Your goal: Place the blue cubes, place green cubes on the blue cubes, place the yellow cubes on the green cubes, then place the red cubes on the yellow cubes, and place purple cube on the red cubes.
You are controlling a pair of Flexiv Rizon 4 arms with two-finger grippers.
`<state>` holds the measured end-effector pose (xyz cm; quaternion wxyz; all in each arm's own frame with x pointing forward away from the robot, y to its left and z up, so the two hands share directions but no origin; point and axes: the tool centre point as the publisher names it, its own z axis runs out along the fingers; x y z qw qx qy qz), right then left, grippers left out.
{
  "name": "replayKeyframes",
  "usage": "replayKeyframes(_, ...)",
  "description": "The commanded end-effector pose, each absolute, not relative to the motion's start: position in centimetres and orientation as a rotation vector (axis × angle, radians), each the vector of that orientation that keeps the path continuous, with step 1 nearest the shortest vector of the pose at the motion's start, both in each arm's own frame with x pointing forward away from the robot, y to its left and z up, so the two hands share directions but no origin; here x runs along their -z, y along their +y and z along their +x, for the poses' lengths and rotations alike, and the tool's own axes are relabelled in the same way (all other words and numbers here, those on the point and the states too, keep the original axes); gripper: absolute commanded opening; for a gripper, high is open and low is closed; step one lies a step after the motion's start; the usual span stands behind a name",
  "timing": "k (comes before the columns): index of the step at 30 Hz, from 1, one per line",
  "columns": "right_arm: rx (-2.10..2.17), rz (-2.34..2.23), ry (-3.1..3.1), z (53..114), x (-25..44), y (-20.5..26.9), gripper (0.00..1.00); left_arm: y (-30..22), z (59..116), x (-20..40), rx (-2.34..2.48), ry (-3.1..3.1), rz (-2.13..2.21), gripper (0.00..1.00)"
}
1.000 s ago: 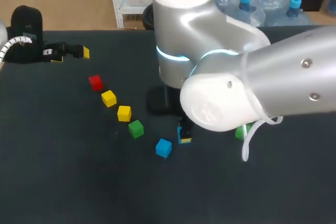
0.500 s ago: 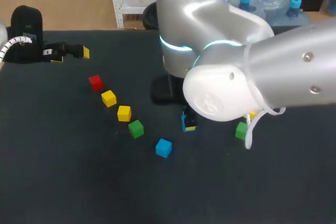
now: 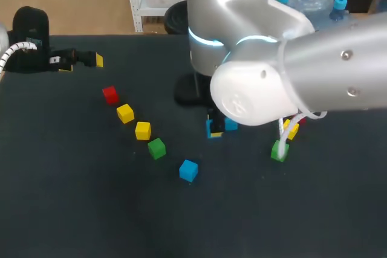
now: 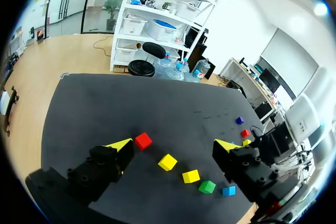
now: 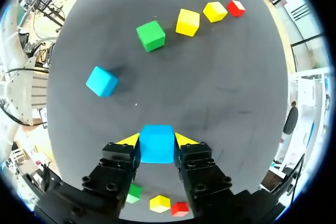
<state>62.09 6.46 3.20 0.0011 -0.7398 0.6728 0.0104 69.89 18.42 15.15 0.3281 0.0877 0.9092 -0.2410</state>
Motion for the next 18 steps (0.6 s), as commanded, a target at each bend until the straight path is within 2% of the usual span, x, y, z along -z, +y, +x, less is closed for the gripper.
replayKeyframes(1, -0.049, -2.333, 2.104, 62.6, -3.1, 6.0, 0.0, 18.5, 69.9, -15.0, 0.638, 2.374, 0.232, 1.0)
replayKeyframes(18, -0.057, -2.324, 2.154, 63.4, -1.3, 6.1, 0.0, 18.5, 69.9, -15.0, 0.638, 2.374, 0.232, 1.0)
